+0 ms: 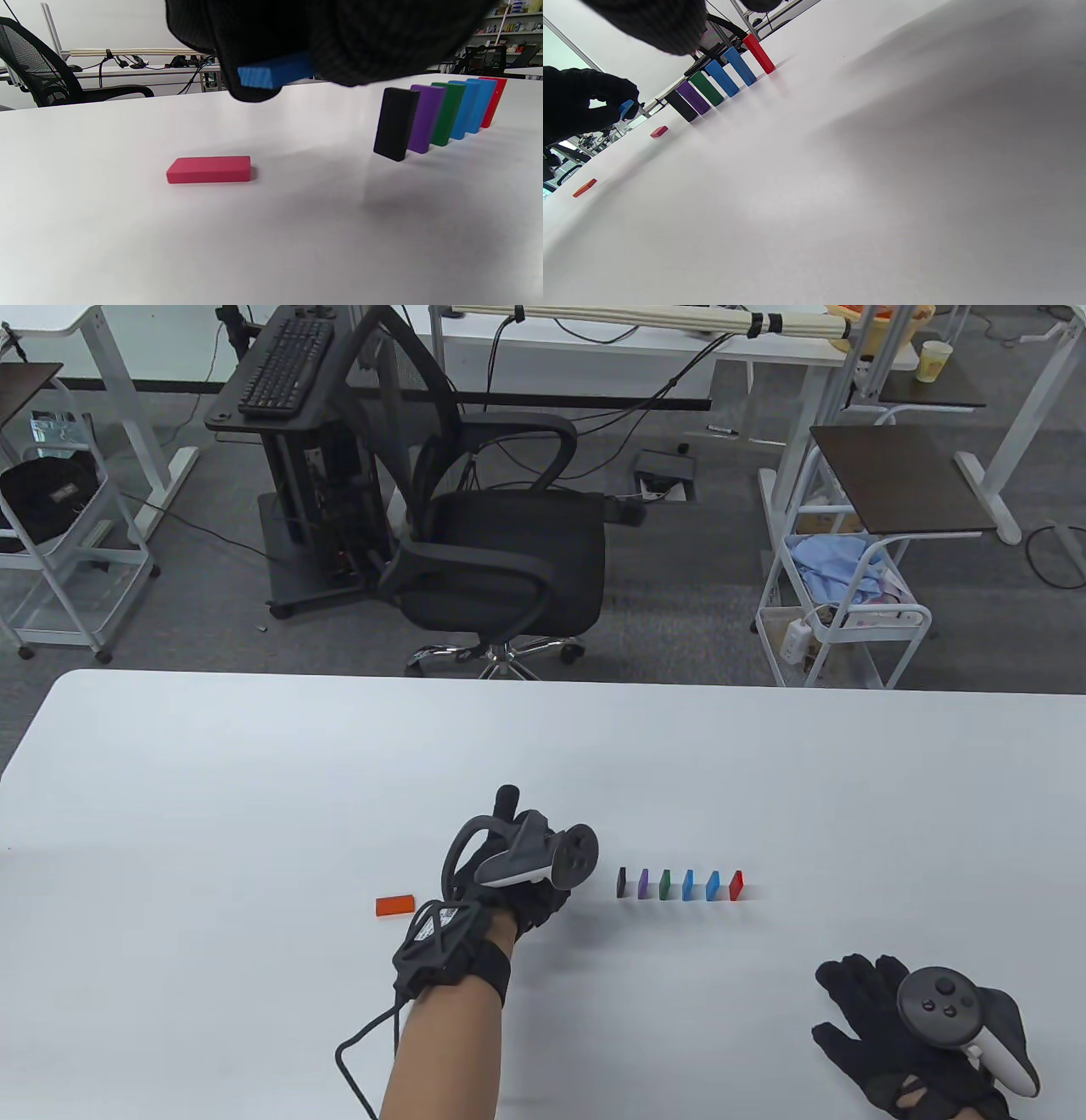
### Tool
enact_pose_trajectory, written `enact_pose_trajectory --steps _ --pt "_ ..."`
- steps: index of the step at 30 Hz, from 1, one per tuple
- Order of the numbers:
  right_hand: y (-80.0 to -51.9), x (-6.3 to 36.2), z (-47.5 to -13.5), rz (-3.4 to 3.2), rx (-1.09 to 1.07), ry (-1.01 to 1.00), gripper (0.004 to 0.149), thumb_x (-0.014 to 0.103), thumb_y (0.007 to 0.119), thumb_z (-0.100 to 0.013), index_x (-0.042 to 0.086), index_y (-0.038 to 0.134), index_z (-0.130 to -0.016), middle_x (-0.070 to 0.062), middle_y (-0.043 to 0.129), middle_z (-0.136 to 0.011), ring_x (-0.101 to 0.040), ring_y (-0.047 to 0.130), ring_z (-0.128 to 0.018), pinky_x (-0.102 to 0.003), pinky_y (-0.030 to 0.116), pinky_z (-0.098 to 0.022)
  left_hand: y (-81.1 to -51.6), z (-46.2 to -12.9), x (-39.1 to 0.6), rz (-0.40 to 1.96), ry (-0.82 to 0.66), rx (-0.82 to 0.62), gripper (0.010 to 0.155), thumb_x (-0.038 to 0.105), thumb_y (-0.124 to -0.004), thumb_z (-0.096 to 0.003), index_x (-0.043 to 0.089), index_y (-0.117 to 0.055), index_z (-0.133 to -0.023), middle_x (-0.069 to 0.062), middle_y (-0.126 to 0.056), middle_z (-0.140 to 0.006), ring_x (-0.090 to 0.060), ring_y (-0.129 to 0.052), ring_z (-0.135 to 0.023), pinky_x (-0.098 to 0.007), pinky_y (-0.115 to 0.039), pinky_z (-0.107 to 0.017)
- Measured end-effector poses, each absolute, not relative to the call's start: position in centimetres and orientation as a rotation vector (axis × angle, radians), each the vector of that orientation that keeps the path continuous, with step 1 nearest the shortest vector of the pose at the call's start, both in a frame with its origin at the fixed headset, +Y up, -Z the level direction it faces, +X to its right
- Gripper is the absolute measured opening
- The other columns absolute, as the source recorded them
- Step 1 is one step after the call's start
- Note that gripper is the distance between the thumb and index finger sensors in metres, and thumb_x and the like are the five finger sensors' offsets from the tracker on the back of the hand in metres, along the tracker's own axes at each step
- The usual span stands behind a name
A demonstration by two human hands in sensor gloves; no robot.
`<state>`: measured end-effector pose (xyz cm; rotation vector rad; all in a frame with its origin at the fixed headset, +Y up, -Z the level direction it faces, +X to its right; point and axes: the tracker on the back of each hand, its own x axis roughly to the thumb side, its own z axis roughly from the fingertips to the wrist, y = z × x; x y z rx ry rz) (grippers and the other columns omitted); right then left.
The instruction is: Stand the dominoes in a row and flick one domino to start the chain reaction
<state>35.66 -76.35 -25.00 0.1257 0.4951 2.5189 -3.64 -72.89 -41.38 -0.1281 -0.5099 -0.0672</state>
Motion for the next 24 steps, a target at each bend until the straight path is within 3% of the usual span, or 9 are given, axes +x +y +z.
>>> enact_pose_trajectory --steps 3,6,12,24 --pt "-76.37 35.64 -25.0 2.519 0.125 0.494 0.068 0.052 0.068 -0.053 0.029 0.03 -0.104 -0.013 0.014 -0.114 -0.043 -0.008 -0.097 -0.064 0.002 -0.07 -72.85 -41.33 -3.57 -0.038 -0.523 -0.155 0.066 0.037 -0.082 -0.044 0.02 -0.052 -0.1 -0.007 -0.079 -0.093 -0.029 -0.056 -0.101 -0.068 -0.017 -0.073" --pt "-76.38 35.64 -24.99 2.52 0.122 0.494 0.068 0.052 0.068 -0.053 0.029 0.03 -0.104 -0.013 0.014 -0.114 -0.043 -0.007 -0.097 -0.064 0.002 -0.07 -72.8 -41.44 -3.49 -0.002 -0.517 -0.164 0.056 0.036 -0.079 -0.0449 0.022 -0.064 -0.097 -0.006 -0.074 -0.095 -0.028 -0.051 -0.102 -0.067 -0.016 -0.073" --pt "-76.4 35.64 -25.0 2.519 0.123 0.493 0.068 0.052 0.068 -0.053 0.029 0.03 -0.104 -0.013 0.014 -0.114 -0.043 -0.007 -0.097 -0.064 0.002 -0.07 -72.39 -41.54 -3.09 0.052 -0.501 -0.117 0.058 0.037 -0.083 -0.0429 0.016 -0.065 -0.094 -0.008 -0.082 -0.092 -0.03 -0.065 -0.098 -0.07 -0.024 -0.074" --pt "-76.43 35.67 -25.03 2.518 0.124 0.493 0.068 0.052 0.068 -0.053 0.029 0.03 -0.104 -0.013 0.014 -0.114 -0.043 -0.007 -0.097 -0.064 0.002 -0.07 -73.22 -41.91 -2.93 0.186 -0.436 -0.119 0.057 0.033 -0.087 -0.0431 0.018 -0.064 -0.093 -0.007 -0.084 -0.094 -0.028 -0.067 -0.098 -0.068 -0.028 -0.074"
